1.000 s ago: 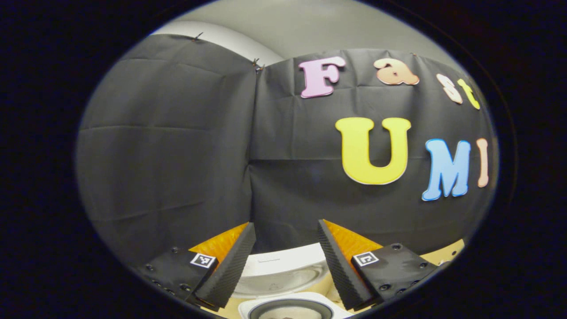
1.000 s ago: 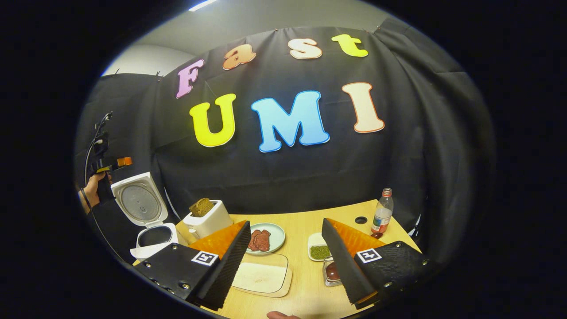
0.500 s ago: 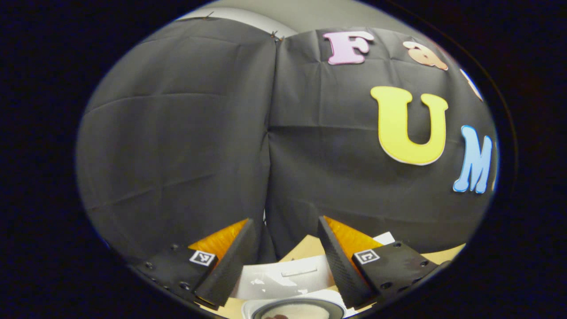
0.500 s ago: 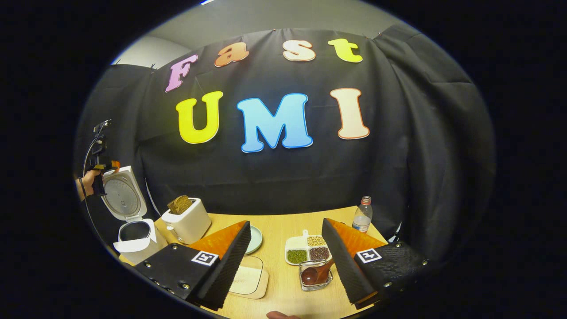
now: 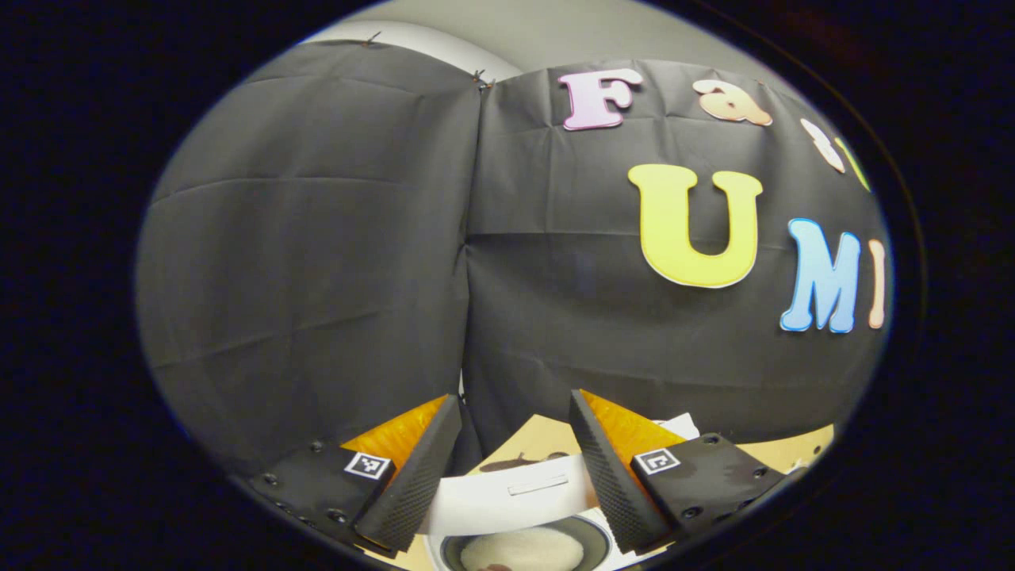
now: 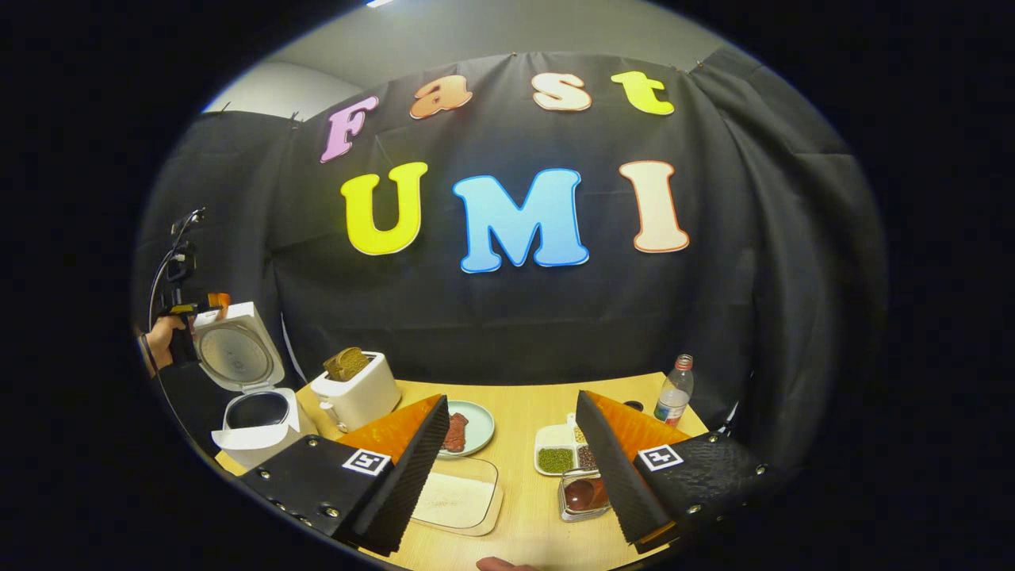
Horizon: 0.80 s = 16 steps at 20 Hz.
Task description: Close the left gripper, press the button to open the rice cooker; take a wooden spoon from the chopstick holder with the right hand, scoop a spoonful of rice and pour it into the rice cooker, then put the wooden spoon back into the chopstick holder.
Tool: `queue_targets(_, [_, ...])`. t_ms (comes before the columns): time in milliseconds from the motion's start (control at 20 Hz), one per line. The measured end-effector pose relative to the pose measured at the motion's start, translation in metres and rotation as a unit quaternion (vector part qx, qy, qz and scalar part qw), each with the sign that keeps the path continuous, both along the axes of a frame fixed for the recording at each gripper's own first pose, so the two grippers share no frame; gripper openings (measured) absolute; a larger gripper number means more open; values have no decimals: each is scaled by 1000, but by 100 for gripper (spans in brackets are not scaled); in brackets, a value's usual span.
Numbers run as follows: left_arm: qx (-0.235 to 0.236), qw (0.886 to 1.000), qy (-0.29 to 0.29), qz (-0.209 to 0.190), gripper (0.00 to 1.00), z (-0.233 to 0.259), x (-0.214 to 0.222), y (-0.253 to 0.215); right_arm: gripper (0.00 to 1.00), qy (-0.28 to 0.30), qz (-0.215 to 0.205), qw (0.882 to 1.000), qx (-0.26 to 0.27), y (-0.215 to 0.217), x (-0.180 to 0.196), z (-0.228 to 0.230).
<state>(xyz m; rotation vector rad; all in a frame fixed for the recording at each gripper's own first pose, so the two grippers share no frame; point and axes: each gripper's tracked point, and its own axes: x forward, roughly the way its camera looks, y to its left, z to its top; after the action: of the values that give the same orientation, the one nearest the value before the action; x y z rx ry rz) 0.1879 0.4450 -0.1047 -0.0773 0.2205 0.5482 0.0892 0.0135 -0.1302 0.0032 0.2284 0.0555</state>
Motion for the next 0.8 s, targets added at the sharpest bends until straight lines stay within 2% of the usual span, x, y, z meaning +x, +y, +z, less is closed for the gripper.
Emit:
queue_targets(50, [2, 1000, -3, -3, 100, -4, -9, -11, 98, -4, 5, 1000, -1, 2, -2, 4])
queue_targets(200, [16, 1000, -15, -14, 92, -18, -31, -40, 98, -15, 16, 1000, 0, 5, -7, 10])
queue_targets(250, [16, 1000, -15, -14, 92, -27, -40, -48, 98, -15, 20, 1000, -2, 7, -9, 11])
queue_targets(300, [14, 1000, -13, -14, 100, -35, -48, -55, 98, -18, 22, 1000, -3, 6, -10, 14])
queue_targets(450, [0, 1000, -2, -17, 100, -63, -69, -78, 98, -23, 30, 999, 1, 10, -12, 19])
queue_targets(500, [-6, 1000, 5, -21, 96, -72, -73, -85, 98, -24, 33, 999, 2, 11, -14, 20])
queue_targets(650, [-35, 999, 24, -26, 92, -103, -84, -102, 98, -20, 42, 999, 2, 16, -16, 18])
queue_targets(700, [-39, 999, 29, -26, 92, -111, -87, -105, 98, -19, 45, 999, 3, 17, -17, 17])
queue_targets(750, [-41, 998, 32, -25, 99, -116, -89, -107, 98, -18, 47, 999, 3, 18, -18, 17])
queue_targets(800, [-46, 998, 37, -23, 97, -122, -90, -108, 98, -18, 49, 999, 1, 18, -18, 17])
